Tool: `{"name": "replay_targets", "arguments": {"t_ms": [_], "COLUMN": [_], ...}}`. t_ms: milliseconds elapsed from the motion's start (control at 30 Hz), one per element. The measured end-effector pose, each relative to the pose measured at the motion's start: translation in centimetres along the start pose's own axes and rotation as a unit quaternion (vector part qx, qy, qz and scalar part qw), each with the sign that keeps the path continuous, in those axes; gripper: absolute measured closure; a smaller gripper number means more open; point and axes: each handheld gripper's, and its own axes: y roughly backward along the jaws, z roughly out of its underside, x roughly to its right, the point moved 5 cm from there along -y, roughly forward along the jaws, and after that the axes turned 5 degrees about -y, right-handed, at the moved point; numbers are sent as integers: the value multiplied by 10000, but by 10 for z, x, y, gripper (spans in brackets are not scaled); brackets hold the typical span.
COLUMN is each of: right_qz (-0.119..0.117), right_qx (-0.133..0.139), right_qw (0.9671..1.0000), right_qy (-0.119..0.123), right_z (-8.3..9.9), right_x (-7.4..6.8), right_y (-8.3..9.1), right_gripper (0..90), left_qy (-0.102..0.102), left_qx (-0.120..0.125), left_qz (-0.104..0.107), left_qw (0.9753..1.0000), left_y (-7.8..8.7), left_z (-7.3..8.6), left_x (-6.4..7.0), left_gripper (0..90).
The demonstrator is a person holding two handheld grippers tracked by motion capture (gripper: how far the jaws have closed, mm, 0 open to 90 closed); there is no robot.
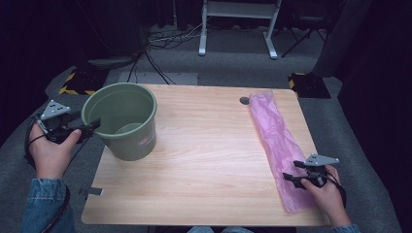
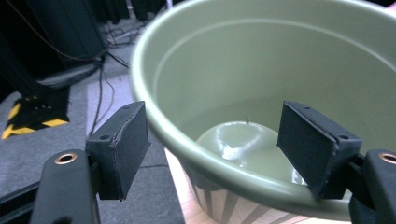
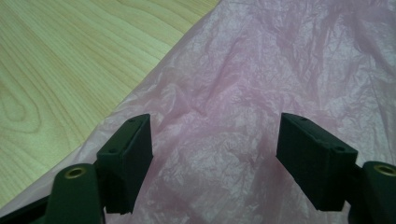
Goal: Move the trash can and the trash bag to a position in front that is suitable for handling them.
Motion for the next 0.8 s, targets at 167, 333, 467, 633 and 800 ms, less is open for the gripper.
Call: {"name": "replay_targets", "arguments": {"t_ms": [167, 333, 467, 633, 800], "right_qz": [-8, -26, -38, -47, -40], "right_qx": [11, 1, 8, 24, 44], "right_qw": [10000, 10000, 10000, 10000, 10000], "right_qy": [-10, -35, -25, -18, -38], "right_z": [1, 2, 2, 2, 3], "right_x": [-1, -1, -3, -3, -2], "right_y": [1, -2, -4, -2, -1], "right_gripper": [271, 271, 271, 271, 269], "left_qy": [26, -45, -211, -542, -843], "left_qx": [11, 158, 162, 163, 206], "left_qz": [-19, 270, 489, 765, 1008], "left_qw": [10000, 9995, 9985, 9955, 9911], "left_y": [-2, -4, -9, -17, -22], "left_z": [-1, -4, -10, -20, -28], "left_x": [2, 20, 42, 74, 106], "left_gripper": [218, 236, 240, 242, 238]}}
